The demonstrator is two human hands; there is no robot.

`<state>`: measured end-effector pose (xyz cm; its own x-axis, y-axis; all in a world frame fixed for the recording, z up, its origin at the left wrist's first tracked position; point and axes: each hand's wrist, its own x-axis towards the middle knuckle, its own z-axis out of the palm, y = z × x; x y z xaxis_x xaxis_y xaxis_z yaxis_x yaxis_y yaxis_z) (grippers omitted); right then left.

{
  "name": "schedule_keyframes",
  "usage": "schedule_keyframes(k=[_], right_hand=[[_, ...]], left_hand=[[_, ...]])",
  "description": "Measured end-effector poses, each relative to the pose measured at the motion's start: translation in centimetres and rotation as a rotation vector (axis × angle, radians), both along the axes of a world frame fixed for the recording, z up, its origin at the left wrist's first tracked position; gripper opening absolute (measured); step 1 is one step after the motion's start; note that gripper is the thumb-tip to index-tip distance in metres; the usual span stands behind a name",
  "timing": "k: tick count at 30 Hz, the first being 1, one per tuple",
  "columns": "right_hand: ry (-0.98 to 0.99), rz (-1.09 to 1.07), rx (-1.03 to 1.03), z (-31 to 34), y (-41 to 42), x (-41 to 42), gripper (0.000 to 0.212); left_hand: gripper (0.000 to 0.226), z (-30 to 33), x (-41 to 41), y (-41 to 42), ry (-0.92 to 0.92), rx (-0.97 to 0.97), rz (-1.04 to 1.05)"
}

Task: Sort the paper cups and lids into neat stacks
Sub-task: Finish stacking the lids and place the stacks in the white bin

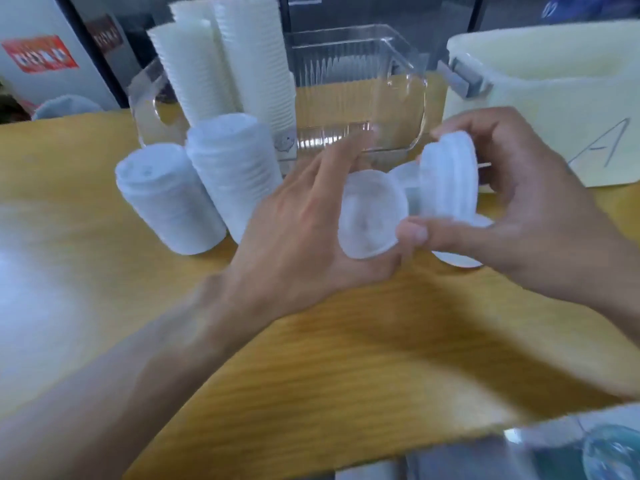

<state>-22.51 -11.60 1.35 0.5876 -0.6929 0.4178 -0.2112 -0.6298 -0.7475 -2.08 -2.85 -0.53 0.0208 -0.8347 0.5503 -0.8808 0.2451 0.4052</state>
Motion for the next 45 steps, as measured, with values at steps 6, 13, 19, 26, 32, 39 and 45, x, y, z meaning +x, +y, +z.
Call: schedule_keyframes(k=[6, 13, 19, 26, 32, 39, 45], right_hand=[[0.094, 0.029, 0.012, -4.6, 6.1, 0.5, 0.084], [0.291, -0.003, -0.034, -6.3, 7.5, 1.0, 0.092], [0.345, -0.103, -0.141, -7.1, 7.2, 0.7, 0.096], [0.31, 0.052, 0.001, -6.9, 6.5, 0.4, 0.076], [0.339, -0.013, -0.059, -7.4, 6.2, 1.4, 0.075], [0.384, 0.021, -0.15, -7.3, 6.2, 1.9, 0.069], [0.33, 0.028, -0.112, -7.1, 5.8, 3.2, 0.085]], left_hand=[[0.08, -3.6, 2.8, 5.9, -0.287, 0.076, -0.044], [0.097, -3.9, 5.1, 7.9, -0.065, 0.353, -0.091], [0.099, -4.0, 6.7, 7.8, 0.037, 0.398, -0.056], [0.096, -4.4, 7.3, 7.3, 0.204, 0.386, -0.058], [0.09, -4.7, 6.8, 7.0, 0.288, 0.367, -0.071], [0.092, -4.4, 6.8, 6.9, 0.451, 0.34, -0.111], [0.083, -4.3, 7.5, 6.8, 0.615, 0.336, -0.086]])
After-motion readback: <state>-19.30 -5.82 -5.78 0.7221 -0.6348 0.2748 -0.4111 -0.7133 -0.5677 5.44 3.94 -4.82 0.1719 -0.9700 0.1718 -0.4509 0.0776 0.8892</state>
